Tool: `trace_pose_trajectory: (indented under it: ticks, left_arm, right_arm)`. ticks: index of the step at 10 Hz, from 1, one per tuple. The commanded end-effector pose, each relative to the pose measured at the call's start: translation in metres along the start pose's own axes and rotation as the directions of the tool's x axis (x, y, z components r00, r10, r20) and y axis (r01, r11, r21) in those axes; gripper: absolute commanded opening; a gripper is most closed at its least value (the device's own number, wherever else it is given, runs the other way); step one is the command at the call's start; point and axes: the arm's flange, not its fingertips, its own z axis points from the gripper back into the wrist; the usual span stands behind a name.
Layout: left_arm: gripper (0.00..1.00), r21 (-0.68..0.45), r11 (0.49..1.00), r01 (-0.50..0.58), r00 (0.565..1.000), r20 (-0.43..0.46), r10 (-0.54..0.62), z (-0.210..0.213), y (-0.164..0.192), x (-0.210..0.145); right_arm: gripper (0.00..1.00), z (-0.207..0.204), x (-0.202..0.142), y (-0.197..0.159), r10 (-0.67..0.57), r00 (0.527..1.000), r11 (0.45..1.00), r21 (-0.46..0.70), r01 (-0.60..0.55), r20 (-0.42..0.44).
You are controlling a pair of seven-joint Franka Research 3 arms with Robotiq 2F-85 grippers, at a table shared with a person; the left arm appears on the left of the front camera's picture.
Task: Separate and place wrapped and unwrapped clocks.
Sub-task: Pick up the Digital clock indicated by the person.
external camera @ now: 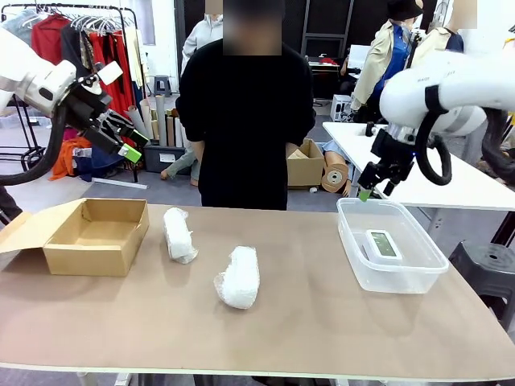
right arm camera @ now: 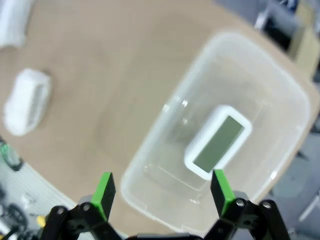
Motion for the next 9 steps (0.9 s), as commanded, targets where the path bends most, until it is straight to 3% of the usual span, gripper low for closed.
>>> trace_pose_trajectory:
  ticks: [1,2,3,5,7,9]
  left_arm:
    - [1.00,0.004,1.000,0.003,1.000,0.002,-0.003,0.002,-0.001,0.002]
    - [1.00,0.004,1.000,0.003,1.000,0.002,-0.003,0.002,-0.001,0.002]
    - [1.00,0.004,1.000,0.003,1.000,0.002,-0.003,0.002,-0.001,0.002]
    - [1.00,0.004,1.000,0.003,1.000,0.002,-0.003,0.002,-0.001,0.002]
    - [1.00,0.004,1.000,0.003,1.000,0.002,-0.003,0.002,-0.001,0.002]
    - [1.00,0.004,1.000,0.003,1.000,0.002,-0.003,0.002,-0.001,0.002]
  right_arm:
    - [1.00,0.019,-0.003,0.007,0.190,0.979,0.965,0.172,-0.200,0.078]
    - [1.00,0.029,-0.003,0.016,0.258,0.953,0.933,0.213,-0.288,0.159]
    - [1.00,0.039,-0.006,0.024,0.357,0.894,0.890,0.194,-0.414,0.269]
    - [1.00,0.053,-0.014,0.040,0.531,0.732,0.751,0.162,-0.640,0.427]
    - [1.00,0.065,-0.013,0.037,0.581,0.642,0.660,0.173,-0.732,0.500]
    - [1.00,0.077,-0.013,0.025,0.584,0.552,0.629,0.097,-0.771,0.595]
